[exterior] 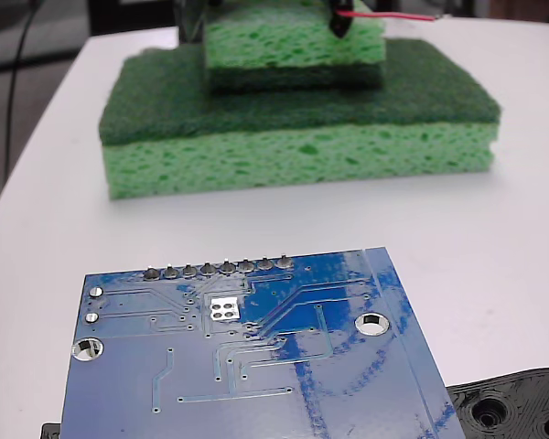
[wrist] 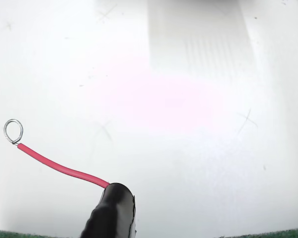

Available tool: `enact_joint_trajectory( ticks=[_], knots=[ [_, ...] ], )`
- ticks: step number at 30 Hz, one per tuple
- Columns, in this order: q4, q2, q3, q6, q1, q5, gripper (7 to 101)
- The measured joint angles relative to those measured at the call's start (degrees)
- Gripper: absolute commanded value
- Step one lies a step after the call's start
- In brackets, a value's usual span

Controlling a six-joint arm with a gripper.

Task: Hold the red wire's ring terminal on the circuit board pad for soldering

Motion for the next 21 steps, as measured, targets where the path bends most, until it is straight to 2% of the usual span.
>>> enact_joint_trajectory(
  ticks=[6, 16, 21],
  knots=[
    [0.0, 0.0, 0.0, 1.05, 0.18, 0.26, 100.3],
    [0.62, -0.44, -3.69, 1.93, 3.25, 0.0, 100.3],
    [0.18, -5.8, -8.26, 2.37, 6.06, 0.0, 100.3]
  ],
)
